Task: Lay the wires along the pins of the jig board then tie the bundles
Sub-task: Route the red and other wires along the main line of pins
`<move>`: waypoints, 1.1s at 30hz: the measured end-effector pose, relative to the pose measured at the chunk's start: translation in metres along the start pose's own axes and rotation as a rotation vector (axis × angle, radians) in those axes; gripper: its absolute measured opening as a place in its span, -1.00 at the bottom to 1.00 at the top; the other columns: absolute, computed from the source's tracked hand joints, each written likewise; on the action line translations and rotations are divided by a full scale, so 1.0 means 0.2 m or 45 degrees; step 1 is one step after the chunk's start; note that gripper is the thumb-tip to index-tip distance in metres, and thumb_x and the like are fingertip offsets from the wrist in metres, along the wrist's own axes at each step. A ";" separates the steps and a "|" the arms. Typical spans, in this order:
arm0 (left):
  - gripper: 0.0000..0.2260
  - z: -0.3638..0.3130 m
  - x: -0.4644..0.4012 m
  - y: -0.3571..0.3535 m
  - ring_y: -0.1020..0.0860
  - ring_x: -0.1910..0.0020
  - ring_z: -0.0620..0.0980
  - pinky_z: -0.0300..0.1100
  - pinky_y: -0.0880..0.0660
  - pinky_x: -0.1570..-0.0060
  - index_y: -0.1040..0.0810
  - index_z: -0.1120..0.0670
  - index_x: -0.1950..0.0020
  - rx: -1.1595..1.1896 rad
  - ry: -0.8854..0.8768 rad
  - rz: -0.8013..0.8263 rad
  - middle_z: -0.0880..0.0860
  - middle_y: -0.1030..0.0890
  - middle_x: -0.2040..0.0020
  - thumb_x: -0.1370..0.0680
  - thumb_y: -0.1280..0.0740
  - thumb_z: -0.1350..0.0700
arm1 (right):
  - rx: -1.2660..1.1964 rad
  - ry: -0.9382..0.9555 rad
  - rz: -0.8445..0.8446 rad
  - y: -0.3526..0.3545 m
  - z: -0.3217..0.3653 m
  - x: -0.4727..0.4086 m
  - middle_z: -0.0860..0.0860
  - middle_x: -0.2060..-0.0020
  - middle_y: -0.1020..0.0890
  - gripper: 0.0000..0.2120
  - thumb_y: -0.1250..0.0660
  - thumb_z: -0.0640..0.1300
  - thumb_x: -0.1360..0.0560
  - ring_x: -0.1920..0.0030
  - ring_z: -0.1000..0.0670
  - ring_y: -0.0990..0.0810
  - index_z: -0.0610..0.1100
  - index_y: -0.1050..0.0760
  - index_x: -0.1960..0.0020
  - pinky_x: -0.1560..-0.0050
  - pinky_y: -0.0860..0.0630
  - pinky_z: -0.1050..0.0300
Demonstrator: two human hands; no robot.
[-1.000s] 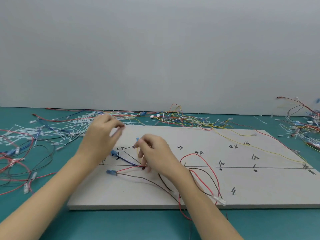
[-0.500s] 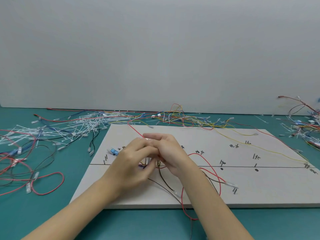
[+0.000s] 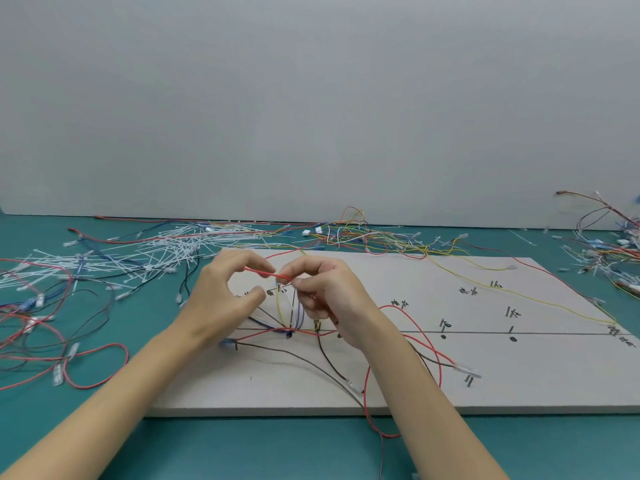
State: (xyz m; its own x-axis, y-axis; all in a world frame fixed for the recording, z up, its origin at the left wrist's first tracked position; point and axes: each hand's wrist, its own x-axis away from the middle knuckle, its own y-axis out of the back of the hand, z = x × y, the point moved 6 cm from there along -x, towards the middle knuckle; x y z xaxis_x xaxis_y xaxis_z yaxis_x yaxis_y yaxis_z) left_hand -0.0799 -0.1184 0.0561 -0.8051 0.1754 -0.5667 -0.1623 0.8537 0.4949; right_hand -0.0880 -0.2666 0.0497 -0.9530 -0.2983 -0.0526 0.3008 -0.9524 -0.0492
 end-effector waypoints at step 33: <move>-0.78 0.05 0.02 -0.07 -0.58 -0.14 0.08 -0.13 -0.51 0.03 -0.50 -0.04 -0.15 0.789 0.483 -0.214 0.03 -0.61 -0.08 -0.54 -0.29 0.17 | 0.269 0.200 -0.043 -0.03 0.07 0.03 0.00 0.66 -0.35 -0.60 -0.04 -0.02 -0.68 0.67 0.11 -0.23 -0.23 -0.51 0.11 0.61 -0.14 0.36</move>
State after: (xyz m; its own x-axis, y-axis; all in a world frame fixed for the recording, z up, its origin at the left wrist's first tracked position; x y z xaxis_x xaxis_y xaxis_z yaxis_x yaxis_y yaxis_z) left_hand -0.0755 -0.1245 0.0411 -0.9576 -0.0674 -0.2801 -0.0395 0.9938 -0.1041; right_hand -0.0964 -0.2634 0.0643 -0.9402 -0.2687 -0.2094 0.2395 -0.9585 0.1546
